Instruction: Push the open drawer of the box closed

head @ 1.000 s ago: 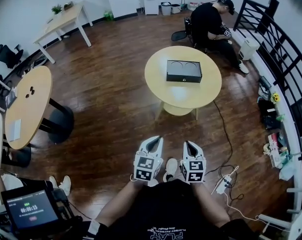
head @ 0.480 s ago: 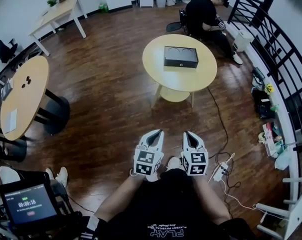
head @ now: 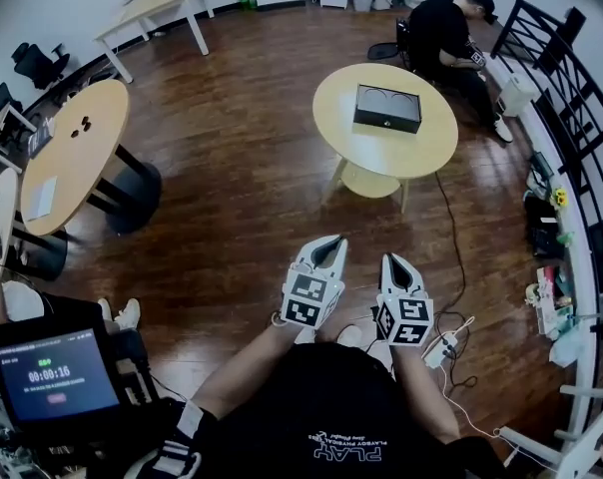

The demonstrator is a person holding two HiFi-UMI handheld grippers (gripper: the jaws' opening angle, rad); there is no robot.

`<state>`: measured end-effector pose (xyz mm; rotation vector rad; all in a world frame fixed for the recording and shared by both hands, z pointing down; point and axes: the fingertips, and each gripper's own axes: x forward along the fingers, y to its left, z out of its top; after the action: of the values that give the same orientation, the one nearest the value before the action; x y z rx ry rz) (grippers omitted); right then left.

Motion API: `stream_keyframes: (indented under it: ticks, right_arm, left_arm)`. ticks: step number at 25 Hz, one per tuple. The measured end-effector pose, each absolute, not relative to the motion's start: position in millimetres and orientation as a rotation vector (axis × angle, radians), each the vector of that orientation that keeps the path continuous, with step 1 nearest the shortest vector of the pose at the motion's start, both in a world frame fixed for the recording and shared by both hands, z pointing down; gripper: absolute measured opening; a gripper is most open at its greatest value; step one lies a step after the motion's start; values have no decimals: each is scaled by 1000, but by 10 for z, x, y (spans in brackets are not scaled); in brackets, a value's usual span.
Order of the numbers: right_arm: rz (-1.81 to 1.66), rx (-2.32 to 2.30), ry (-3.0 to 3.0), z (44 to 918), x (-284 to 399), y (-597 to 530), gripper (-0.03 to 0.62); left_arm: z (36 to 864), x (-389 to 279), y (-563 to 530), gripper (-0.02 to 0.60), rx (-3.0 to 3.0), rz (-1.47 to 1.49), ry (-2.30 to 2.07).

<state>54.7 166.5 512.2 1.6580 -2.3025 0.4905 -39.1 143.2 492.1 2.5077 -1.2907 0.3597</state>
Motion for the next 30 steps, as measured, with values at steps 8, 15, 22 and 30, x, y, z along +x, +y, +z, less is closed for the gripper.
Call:
stream_keyframes:
  ticks: [8,15,22,30]
  right_arm:
    - [487,1651,-2335,4983,651,1631,5]
    - [402,1692,-2282,4977,689,1591,5]
    - [380,1638,-2299,5046,554,1562,5]
    - [344,1603,-2290,5074,501,1598,5]
  left_arm:
    - [4725,-223,1431,-3,2522,367,-1318]
    - [4726,-311,1392,-3,2547,371,-1350]
    - [4783,-324,1427,-3,2541,391,-1344]
    - [4835,-363,1462,-3,2540,415,-1346]
